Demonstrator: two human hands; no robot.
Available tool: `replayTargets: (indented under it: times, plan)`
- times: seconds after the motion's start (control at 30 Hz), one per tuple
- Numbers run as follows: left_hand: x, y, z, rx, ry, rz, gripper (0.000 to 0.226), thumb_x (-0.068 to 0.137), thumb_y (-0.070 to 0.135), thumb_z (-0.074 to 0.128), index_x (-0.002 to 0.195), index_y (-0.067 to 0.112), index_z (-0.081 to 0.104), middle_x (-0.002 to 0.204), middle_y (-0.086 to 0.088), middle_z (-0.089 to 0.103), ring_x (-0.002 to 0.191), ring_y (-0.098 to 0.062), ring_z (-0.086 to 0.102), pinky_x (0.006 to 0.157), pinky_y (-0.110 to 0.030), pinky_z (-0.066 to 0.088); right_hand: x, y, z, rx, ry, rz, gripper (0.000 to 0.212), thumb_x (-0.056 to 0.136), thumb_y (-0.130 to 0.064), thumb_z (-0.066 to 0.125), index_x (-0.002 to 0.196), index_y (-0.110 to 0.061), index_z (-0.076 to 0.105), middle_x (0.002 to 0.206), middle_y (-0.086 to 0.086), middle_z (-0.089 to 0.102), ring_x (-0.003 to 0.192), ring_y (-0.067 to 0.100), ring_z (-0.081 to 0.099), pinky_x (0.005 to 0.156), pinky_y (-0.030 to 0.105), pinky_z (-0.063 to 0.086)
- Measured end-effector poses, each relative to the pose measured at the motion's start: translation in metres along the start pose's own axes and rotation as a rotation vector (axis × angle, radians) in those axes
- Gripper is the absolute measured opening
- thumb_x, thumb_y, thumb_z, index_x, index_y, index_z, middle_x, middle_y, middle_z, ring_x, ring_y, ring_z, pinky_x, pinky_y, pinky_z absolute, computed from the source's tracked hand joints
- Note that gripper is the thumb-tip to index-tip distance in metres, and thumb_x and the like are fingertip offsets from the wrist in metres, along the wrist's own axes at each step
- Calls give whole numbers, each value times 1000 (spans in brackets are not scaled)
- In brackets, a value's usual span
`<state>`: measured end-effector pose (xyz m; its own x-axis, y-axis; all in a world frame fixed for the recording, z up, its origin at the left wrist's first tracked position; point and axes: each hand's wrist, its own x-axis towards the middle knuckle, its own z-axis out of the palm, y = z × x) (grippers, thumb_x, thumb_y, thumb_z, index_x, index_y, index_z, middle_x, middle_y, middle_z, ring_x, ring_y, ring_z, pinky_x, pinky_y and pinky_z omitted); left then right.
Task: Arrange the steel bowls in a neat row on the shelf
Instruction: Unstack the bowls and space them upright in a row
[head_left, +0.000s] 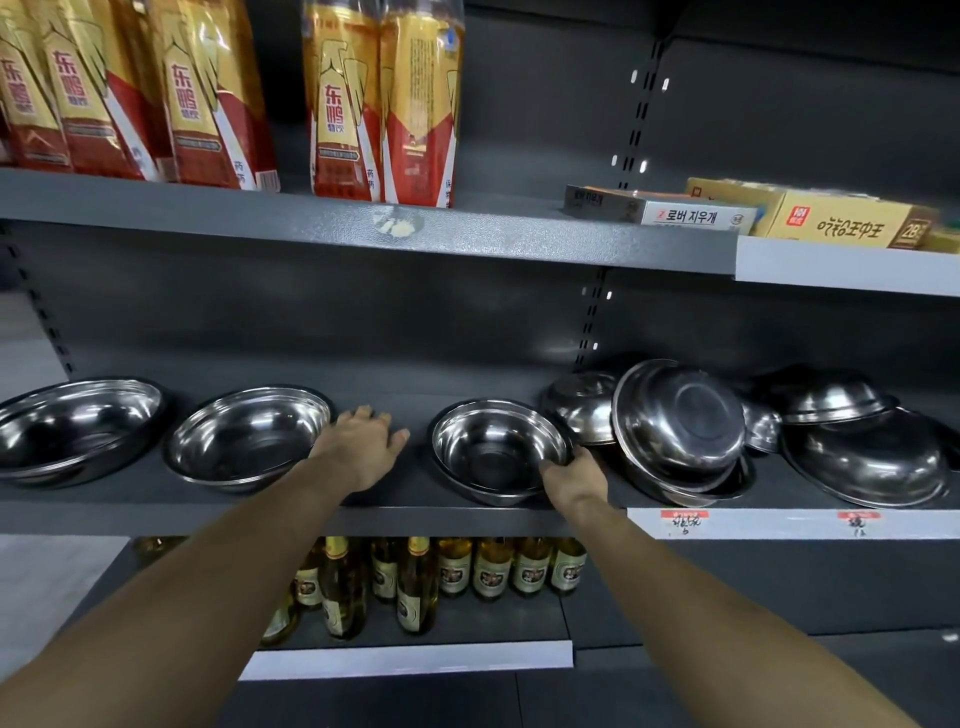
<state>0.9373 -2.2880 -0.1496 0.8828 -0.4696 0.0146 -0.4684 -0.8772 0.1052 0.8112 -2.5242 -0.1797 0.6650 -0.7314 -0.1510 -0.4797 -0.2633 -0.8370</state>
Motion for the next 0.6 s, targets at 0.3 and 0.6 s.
replayTargets:
  times: [0.3,0.6]
  plan:
    - [-8,-10,-5,-40,20,-17,53,102,49,29,134,13,51,136,-13,48,128,-32,43,106,-45,39,-6,-6,9,16,-6,30,42,90,-20,57,130,-12,49,102,7,67,92,26,63,81,33,50]
    - [-5,7,-11,-148,32,39,52,102,49,31,137,15,49,138,-10,48,128,-31,47,103,-46,39,-12,-5,-6,-56,67,100,55,93,-25,57,140,-1,39,133,18,57,122,34,55,91,31,42]
